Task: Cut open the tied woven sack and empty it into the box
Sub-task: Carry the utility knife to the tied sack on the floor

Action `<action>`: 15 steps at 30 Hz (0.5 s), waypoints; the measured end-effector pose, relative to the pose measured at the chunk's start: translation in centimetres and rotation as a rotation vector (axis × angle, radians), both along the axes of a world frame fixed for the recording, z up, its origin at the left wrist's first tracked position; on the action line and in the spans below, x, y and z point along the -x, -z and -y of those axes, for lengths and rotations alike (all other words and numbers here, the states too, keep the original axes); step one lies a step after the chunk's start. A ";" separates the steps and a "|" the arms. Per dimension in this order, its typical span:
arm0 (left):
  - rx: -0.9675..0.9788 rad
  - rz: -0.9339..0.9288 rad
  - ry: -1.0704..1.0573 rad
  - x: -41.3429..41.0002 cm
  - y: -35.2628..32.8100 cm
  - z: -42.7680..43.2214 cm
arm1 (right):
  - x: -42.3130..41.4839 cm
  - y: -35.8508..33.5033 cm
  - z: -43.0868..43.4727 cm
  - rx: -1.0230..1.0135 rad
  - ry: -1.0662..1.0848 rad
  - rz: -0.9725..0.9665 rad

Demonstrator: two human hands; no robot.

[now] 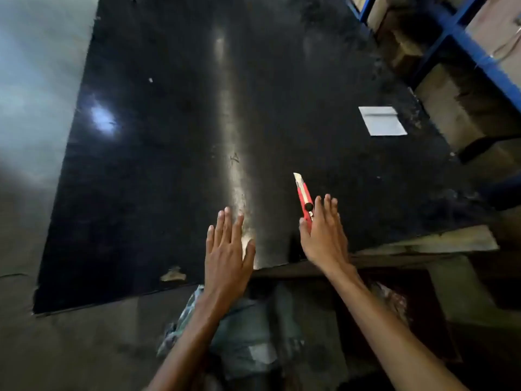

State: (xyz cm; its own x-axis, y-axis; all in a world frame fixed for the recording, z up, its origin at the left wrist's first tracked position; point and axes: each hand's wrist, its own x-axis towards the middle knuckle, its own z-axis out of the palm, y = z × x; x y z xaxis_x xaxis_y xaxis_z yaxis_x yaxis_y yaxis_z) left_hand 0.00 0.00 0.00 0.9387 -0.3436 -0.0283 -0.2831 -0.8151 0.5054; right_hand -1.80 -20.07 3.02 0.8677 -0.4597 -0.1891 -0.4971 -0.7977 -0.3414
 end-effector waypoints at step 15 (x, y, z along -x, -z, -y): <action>-0.303 0.267 0.017 -0.5 9.1 0.3 | -4.2 10.0 0.4 0.080 0.180 0.232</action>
